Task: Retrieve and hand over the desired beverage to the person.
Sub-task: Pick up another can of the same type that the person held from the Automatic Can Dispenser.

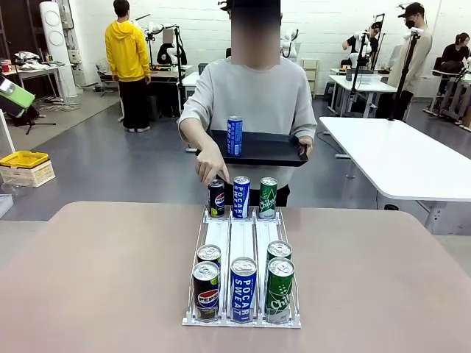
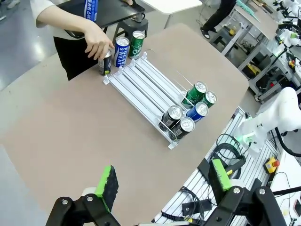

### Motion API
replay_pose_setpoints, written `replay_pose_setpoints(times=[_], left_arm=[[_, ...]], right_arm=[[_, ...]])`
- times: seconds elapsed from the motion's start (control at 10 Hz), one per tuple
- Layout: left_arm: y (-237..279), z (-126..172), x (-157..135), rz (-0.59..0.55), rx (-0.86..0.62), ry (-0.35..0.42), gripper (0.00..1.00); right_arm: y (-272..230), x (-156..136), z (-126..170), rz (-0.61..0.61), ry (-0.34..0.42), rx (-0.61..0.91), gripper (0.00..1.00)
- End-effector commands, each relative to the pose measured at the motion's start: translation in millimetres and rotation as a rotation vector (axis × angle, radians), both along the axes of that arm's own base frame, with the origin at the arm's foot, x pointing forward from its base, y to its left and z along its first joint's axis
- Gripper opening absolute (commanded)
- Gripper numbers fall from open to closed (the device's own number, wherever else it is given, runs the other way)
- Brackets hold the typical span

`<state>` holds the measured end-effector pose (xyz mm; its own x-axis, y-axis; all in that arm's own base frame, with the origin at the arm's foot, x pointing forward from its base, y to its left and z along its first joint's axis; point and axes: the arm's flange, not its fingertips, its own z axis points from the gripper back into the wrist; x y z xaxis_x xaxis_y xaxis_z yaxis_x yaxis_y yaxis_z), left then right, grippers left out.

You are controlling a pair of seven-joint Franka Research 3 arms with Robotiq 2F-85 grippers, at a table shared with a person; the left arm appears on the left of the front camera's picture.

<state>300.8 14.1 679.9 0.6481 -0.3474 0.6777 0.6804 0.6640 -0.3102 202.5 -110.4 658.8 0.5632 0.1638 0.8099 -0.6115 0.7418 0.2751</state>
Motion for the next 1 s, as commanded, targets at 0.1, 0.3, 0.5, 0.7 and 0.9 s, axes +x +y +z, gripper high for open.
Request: replay_pose_setpoints(times=[0.1, 0.3, 0.5, 0.7, 0.9], left_arm=[[3.8, 0.6, 4.0, 0.001, -0.003, 0.005, 1.0], [3.8, 0.6, 4.0, 0.001, -0.003, 0.005, 1.0], [3.8, 0.6, 4.0, 0.001, -0.003, 0.005, 1.0], [3.8, 0.6, 4.0, 0.001, -0.003, 0.005, 1.0], [3.8, 0.6, 4.0, 0.001, -0.003, 0.005, 1.0]], right_arm=[[1.6, 0.8, -0.3, 0.033, -0.012, 0.019, 1.0], [1.6, 0.8, -0.3, 0.033, -0.012, 0.019, 1.0], [1.6, 0.8, -0.3, 0.033, -0.012, 0.019, 1.0], [1.6, 0.8, -0.3, 0.033, -0.012, 0.019, 1.0], [1.6, 0.8, -0.3, 0.033, -0.012, 0.019, 1.0]])
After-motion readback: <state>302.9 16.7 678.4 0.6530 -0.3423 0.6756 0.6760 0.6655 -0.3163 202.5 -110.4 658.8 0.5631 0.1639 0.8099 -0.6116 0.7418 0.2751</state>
